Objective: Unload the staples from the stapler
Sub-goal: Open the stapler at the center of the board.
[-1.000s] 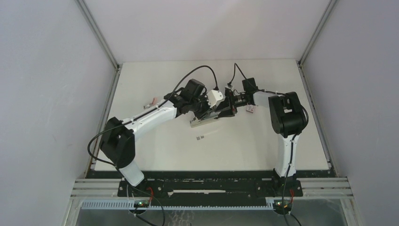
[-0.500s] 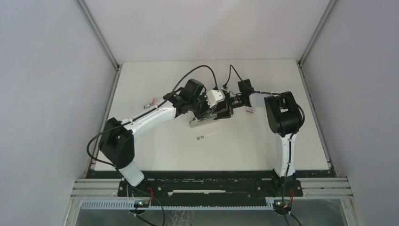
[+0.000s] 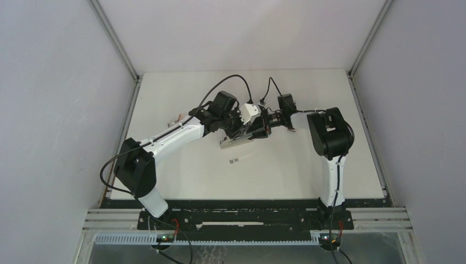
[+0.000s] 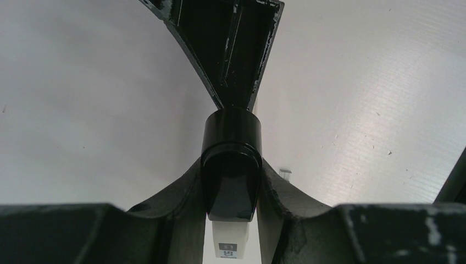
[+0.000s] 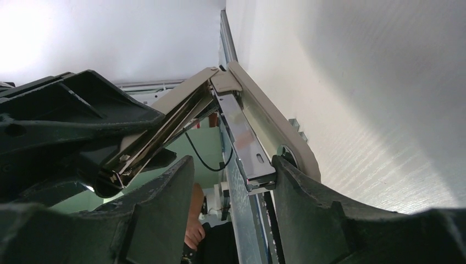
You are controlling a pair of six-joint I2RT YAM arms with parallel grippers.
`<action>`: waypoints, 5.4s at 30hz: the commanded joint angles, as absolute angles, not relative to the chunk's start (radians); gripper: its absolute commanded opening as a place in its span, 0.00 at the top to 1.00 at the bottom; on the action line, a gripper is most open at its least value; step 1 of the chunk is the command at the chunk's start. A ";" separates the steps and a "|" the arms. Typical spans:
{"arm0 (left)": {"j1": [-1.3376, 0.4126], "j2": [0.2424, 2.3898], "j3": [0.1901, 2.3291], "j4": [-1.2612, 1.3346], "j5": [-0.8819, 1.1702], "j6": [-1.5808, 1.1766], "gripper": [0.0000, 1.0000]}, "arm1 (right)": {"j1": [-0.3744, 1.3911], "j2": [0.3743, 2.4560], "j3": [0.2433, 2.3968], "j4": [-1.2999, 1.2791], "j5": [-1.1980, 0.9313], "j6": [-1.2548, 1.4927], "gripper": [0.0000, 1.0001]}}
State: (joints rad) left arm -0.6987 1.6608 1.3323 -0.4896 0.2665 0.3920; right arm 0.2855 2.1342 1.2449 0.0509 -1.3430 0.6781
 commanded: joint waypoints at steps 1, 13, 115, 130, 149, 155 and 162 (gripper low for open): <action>-0.699 1.594 1.416 -0.427 0.311 0.370 1.00 | 0.298 2.131 1.183 0.345 -1.356 0.881 0.46; -0.698 1.599 1.418 -0.428 0.319 0.364 1.00 | 0.300 2.156 1.106 0.748 -1.355 1.175 0.47; -0.508 1.535 0.977 -0.490 0.086 0.750 0.48 | 0.111 2.093 1.209 0.034 -1.207 0.669 0.97; -0.509 1.562 0.964 -0.507 0.082 0.754 0.30 | 0.110 2.092 1.208 0.033 -1.206 0.666 0.97; -0.509 1.558 0.972 -0.473 0.036 0.747 0.27 | 0.113 2.094 1.218 0.006 -1.204 0.644 0.96; -0.476 1.548 1.002 -0.490 0.045 0.735 0.26 | 0.113 2.094 1.218 0.004 -1.205 0.642 0.96; -0.421 1.480 0.999 -0.510 0.172 0.731 0.26 | 0.112 2.096 1.219 0.005 -1.206 0.644 0.96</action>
State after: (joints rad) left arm -0.4339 1.5608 0.9413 -0.5007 0.0677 0.7433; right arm 0.1123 2.1544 1.1870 0.0025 -1.2129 0.6533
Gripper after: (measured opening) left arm 0.742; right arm 0.198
